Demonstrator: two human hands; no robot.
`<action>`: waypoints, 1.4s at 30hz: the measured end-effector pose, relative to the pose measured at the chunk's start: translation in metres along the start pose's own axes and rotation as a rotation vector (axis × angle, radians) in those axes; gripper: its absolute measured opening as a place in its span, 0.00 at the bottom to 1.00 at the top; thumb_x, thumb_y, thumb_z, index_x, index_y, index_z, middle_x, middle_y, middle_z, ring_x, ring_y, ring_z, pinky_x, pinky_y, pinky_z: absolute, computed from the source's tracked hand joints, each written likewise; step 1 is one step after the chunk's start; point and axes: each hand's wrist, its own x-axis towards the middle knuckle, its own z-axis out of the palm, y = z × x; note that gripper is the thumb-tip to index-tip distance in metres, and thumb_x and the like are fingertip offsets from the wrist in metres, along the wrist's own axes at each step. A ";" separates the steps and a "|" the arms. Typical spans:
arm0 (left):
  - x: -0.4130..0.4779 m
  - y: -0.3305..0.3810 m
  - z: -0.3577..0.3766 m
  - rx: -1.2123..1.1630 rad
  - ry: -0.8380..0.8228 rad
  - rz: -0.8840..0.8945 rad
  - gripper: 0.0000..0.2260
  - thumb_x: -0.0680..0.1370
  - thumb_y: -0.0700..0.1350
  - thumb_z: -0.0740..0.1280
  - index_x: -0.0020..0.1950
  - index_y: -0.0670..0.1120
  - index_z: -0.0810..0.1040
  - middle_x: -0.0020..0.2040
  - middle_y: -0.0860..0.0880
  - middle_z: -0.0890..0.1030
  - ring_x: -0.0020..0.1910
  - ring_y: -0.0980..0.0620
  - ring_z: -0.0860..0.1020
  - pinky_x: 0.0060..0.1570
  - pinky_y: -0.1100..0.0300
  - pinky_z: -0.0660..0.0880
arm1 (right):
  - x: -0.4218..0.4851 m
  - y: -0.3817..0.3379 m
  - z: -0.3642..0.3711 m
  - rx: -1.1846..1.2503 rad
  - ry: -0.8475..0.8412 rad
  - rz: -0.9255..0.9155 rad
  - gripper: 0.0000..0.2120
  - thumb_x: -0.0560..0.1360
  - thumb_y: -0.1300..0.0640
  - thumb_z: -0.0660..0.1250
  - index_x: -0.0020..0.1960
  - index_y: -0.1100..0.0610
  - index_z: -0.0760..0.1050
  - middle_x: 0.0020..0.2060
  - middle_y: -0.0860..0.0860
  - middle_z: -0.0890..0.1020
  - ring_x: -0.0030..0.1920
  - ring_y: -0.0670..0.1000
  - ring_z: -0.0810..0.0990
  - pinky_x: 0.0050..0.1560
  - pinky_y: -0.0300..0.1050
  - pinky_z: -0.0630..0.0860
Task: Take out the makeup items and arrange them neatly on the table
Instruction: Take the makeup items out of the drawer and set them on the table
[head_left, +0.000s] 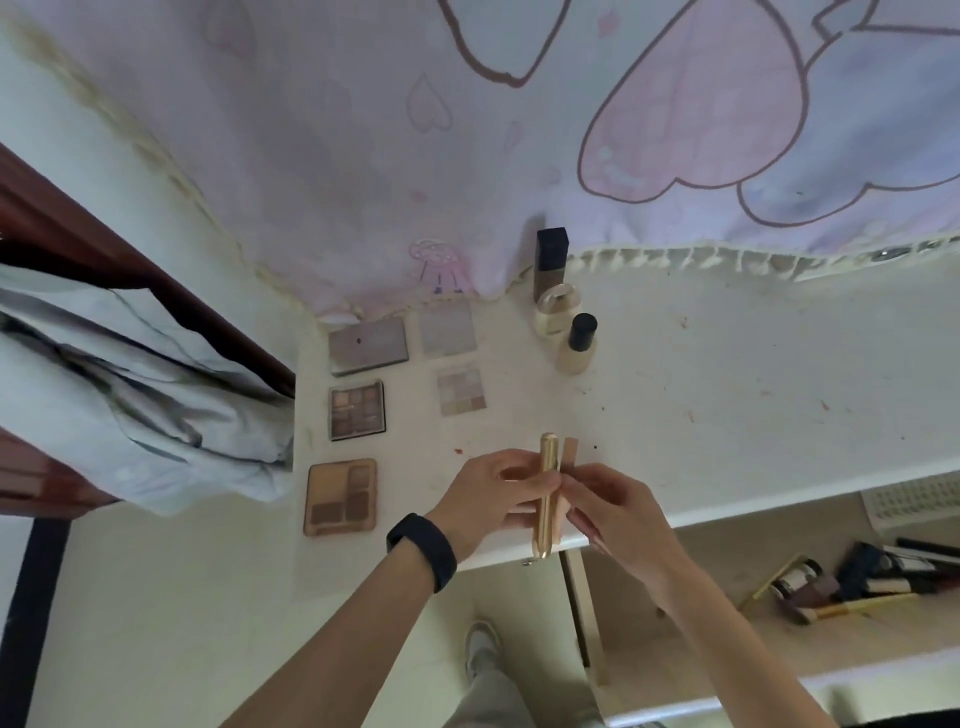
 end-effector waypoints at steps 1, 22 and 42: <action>0.002 0.001 0.000 -0.010 -0.001 -0.001 0.15 0.75 0.44 0.75 0.61 0.43 0.82 0.54 0.42 0.85 0.53 0.43 0.84 0.55 0.49 0.81 | 0.001 -0.002 0.001 0.009 -0.017 -0.005 0.07 0.80 0.49 0.69 0.50 0.50 0.85 0.24 0.48 0.72 0.24 0.45 0.67 0.26 0.34 0.65; 0.098 0.025 -0.009 1.643 0.318 0.391 0.25 0.83 0.58 0.53 0.79 0.51 0.59 0.81 0.51 0.58 0.79 0.48 0.56 0.75 0.46 0.51 | 0.120 -0.079 -0.087 0.120 0.548 0.067 0.09 0.73 0.49 0.77 0.44 0.55 0.86 0.29 0.49 0.84 0.22 0.44 0.73 0.22 0.36 0.66; 0.099 0.038 -0.016 1.745 0.186 0.367 0.28 0.85 0.58 0.52 0.81 0.48 0.52 0.82 0.47 0.53 0.79 0.44 0.54 0.77 0.45 0.48 | 0.210 -0.125 -0.082 -0.925 0.530 -0.036 0.20 0.70 0.36 0.71 0.57 0.46 0.80 0.52 0.48 0.82 0.51 0.55 0.80 0.47 0.47 0.73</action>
